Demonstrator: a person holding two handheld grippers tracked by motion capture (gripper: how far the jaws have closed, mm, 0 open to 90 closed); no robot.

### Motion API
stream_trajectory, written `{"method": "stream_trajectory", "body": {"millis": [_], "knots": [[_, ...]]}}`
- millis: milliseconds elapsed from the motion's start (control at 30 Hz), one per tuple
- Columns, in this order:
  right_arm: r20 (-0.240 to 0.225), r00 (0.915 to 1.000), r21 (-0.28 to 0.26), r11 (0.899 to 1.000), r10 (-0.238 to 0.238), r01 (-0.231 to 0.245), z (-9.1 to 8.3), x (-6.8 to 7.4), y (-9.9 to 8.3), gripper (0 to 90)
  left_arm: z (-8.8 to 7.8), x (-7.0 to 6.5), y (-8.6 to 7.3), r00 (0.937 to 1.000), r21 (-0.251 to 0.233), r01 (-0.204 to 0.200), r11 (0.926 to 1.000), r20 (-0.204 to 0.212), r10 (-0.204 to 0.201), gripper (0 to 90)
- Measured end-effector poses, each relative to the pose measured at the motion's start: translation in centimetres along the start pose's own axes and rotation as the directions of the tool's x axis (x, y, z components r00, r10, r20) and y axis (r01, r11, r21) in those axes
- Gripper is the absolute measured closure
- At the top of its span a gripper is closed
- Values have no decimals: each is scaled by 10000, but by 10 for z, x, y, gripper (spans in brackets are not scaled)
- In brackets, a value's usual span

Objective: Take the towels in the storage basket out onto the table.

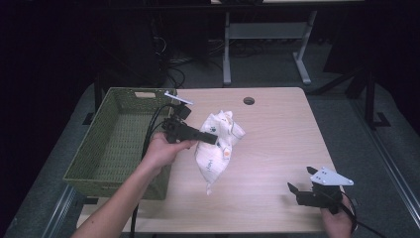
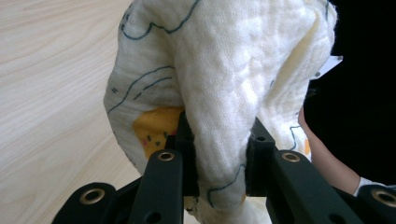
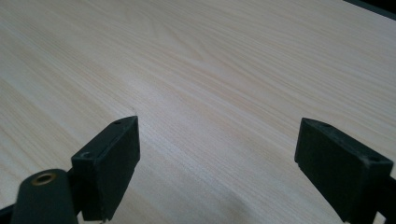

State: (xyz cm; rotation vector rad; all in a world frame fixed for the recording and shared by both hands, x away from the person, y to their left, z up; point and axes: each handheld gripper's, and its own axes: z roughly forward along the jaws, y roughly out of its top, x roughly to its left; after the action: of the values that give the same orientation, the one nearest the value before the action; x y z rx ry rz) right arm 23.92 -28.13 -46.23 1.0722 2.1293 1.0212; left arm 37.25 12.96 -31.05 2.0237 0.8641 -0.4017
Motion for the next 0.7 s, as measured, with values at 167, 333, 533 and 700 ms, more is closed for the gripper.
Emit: {"method": "stream_trajectory", "body": {"millis": [167, 333, 533, 700], "knots": [[28, 10000, -60, 10000, 17, -17, -1, -1, 0, 137, 19, -3, 3, 9998, 262, -193, 9995, 22, 193, 724], [-1, 10000, -66, 9999, 81, -81, -2, 0, 1, 137, 35, -2, 5, 9999, 293, -119, 9995, 60, 117, 725], [26, 10000, -90, 10000, -17, 17, -2, 0, 1, 137, 53, -4, 6, 9998, 429, -60, 9991, 205, 52, 721], [42, 10000, -107, 9999, -6, 6, -3, 0, 1, 137, 67, -5, 7, 9999, 596, -124, 9981, 35, 123, 721]]}}
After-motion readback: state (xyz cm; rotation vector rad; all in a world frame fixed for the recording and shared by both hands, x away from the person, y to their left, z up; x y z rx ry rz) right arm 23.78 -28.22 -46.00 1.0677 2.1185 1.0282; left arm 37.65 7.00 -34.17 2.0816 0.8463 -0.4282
